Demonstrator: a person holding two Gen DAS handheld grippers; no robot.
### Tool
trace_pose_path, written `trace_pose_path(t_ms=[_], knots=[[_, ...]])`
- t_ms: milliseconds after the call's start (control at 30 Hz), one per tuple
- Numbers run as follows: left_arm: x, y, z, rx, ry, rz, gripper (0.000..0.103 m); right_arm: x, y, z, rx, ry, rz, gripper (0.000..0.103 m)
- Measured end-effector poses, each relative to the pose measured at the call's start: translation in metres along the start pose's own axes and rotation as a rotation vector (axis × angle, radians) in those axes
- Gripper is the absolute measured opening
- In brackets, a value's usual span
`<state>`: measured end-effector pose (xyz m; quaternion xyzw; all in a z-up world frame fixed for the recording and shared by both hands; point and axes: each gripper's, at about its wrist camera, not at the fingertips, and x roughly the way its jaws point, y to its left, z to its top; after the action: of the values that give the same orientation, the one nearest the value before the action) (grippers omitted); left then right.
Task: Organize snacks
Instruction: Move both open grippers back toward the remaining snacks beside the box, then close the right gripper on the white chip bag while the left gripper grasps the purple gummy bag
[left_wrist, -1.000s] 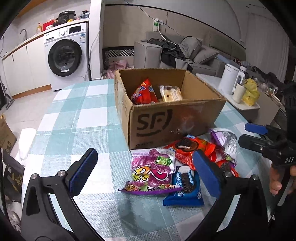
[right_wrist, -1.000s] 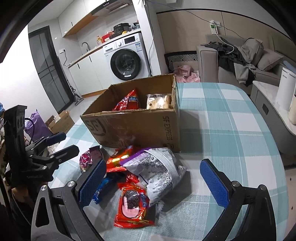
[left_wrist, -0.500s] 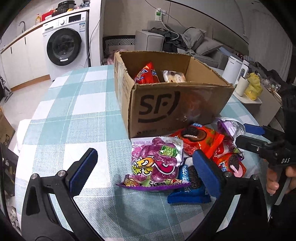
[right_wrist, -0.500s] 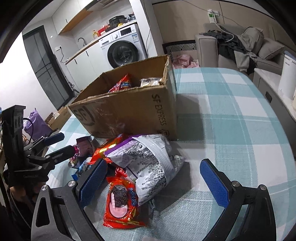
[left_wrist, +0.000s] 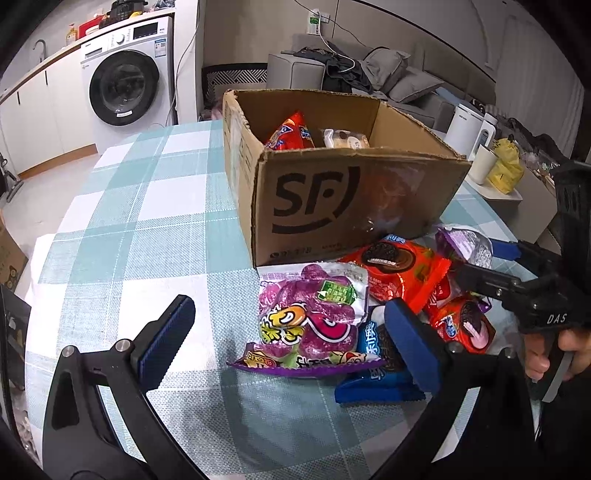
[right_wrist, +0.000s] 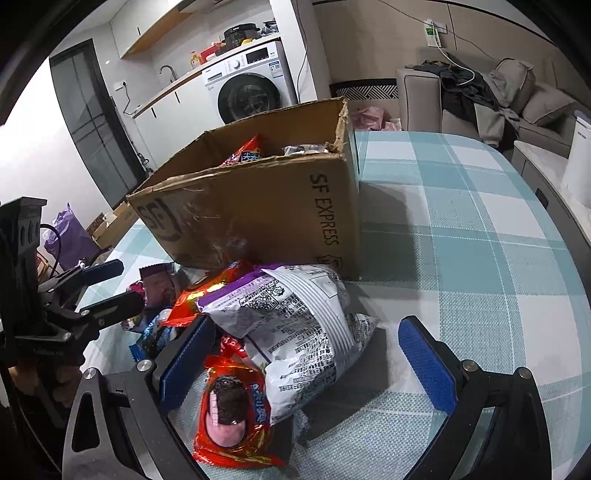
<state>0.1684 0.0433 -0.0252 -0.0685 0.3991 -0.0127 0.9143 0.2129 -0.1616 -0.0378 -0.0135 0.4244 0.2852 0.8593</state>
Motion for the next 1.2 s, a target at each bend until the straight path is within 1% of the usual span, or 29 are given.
trace_pose_path(t_ms=[100,167,200,267,333,400,633,667,700,833,967,1033,1067,1100,1133,1200], knots=[[0.003,0.000,0.000,-0.001,0.005,-0.003,0.102,0.003,-0.001,0.000,0.001,-0.003,0.002,0.099],[0.005,0.001,-0.001,0.000,0.007,-0.005,0.102,0.004,-0.002,0.000,-0.001,-0.002,0.003,0.092],[0.005,0.001,-0.002,-0.002,0.007,-0.005,0.102,0.005,-0.003,0.001,-0.001,0.001,0.009,0.085],[0.006,0.002,-0.002,-0.006,0.008,-0.005,0.102,0.004,-0.003,0.000,-0.004,-0.004,0.005,0.082],[0.008,0.004,-0.002,-0.010,0.012,-0.006,0.102,0.002,-0.003,-0.001,-0.007,-0.010,0.004,0.074],[0.008,0.006,-0.003,-0.013,0.013,-0.006,0.102,0.001,-0.003,-0.002,-0.009,-0.017,0.008,0.070],[0.010,0.006,-0.004,-0.011,0.018,-0.005,0.102,-0.005,-0.003,-0.002,-0.009,-0.047,0.027,0.064],[0.010,0.006,-0.004,-0.010,0.018,-0.007,0.102,-0.006,-0.003,-0.002,-0.007,-0.053,0.032,0.058],[0.011,0.006,-0.005,-0.011,0.017,-0.007,0.102,-0.007,-0.004,-0.001,-0.003,-0.059,0.032,0.056],[0.015,0.008,-0.006,-0.026,0.033,-0.003,0.102,-0.010,-0.005,-0.002,0.000,-0.067,0.040,0.055],[0.018,0.013,-0.007,-0.047,0.042,-0.021,0.102,-0.013,-0.007,-0.001,0.008,-0.080,0.049,0.055],[0.020,0.015,-0.007,-0.053,0.049,-0.037,0.100,-0.015,-0.008,-0.001,0.011,-0.089,0.055,0.055],[0.021,0.015,-0.007,-0.057,0.051,-0.051,0.098,-0.017,-0.008,0.000,0.013,-0.094,0.055,0.055],[0.021,0.017,-0.008,-0.061,0.052,-0.064,0.093,-0.017,-0.009,0.000,0.016,-0.098,0.055,0.055],[0.022,0.017,-0.008,-0.066,0.056,-0.080,0.091,-0.018,-0.010,0.001,0.020,-0.101,0.059,0.055],[0.023,0.018,-0.010,-0.075,0.062,-0.122,0.080,-0.019,-0.012,0.001,0.030,-0.107,0.069,0.055]])
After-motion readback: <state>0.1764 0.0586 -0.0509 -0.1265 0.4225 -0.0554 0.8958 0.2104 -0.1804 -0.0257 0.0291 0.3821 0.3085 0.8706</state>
